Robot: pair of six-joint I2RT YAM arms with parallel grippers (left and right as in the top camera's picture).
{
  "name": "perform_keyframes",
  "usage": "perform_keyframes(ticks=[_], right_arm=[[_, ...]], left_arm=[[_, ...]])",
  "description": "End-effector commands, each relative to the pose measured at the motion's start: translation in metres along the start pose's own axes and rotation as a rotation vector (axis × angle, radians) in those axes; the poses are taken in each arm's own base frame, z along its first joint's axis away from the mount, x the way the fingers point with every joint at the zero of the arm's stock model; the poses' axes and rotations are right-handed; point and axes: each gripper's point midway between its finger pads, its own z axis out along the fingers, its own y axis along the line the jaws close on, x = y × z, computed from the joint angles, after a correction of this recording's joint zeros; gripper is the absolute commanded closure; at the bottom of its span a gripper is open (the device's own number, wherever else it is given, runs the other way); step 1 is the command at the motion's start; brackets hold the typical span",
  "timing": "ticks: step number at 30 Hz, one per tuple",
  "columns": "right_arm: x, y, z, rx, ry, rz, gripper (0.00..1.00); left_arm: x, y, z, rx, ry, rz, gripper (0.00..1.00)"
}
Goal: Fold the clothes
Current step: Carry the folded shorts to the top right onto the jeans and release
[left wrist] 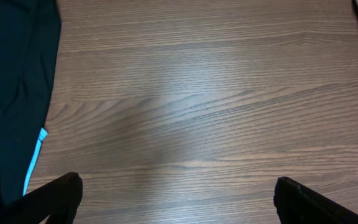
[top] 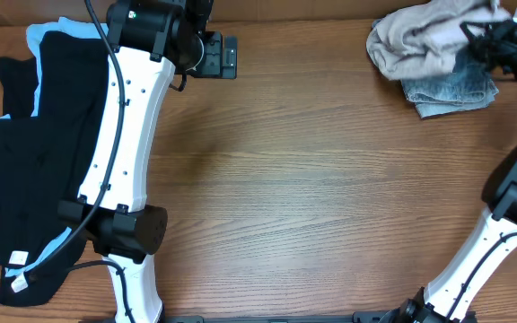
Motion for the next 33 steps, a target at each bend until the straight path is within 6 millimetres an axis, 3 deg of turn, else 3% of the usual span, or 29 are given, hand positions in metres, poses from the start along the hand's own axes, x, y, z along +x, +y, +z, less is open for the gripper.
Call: perform_keyframes(ticks=[1, 3, 4, 5, 9, 12, 16, 20, 24, 26, 29, 33], right_arm=[[-0.003, -0.010, -0.023, 0.060, -0.003, -0.076, 0.65], [0.011, -0.028, -0.030, 0.118, 0.037, -0.023, 0.34], [0.019, -0.038, -0.034, 0.159, 0.060, 0.005, 0.13], [0.029, -0.050, -0.038, 0.218, 0.080, 0.052, 0.03], [0.063, -0.088, -0.056, 0.438, 0.161, 0.153, 0.00], [0.075, -0.089, -0.064, 0.481, 0.206, 0.137, 0.00], [0.077, -0.059, -0.079, 0.485, 0.221, 0.070, 0.00], [0.066, 0.000, -0.103, 0.520, 0.180, -0.130, 0.00], [0.050, 0.053, -0.111, 0.629, 0.087, -0.385, 0.00], [0.034, 0.075, -0.104, 0.704, -0.002, -0.515, 0.00], [0.011, 0.096, -0.078, 0.794, -0.134, -0.671, 0.00], [-0.008, 0.092, -0.035, 0.818, -0.231, -0.752, 0.00]], left_arm=[[0.001, 0.002, 0.015, -0.012, 0.026, -0.008, 0.00], [0.001, 0.002, 0.017, -0.013, 0.031, -0.008, 0.00], [0.001, 0.002, 0.018, -0.013, 0.032, -0.008, 0.00], [0.001, 0.002, 0.021, -0.014, 0.035, -0.008, 0.00], [0.002, 0.001, 0.026, -0.014, 0.048, -0.008, 0.00], [0.003, 0.002, 0.030, -0.016, 0.056, -0.008, 0.00], [0.005, 0.002, 0.039, -0.021, 0.073, -0.008, 0.00], [0.005, 0.003, 0.052, -0.029, 0.089, -0.008, 0.01], [0.002, 0.002, 0.063, -0.028, 0.089, -0.008, 0.00], [0.001, 0.002, 0.070, -0.028, 0.092, -0.008, 0.00], [0.002, 0.002, 0.081, -0.028, 0.105, -0.008, 0.00], [0.004, 0.002, 0.095, -0.035, 0.125, -0.008, 0.00]])
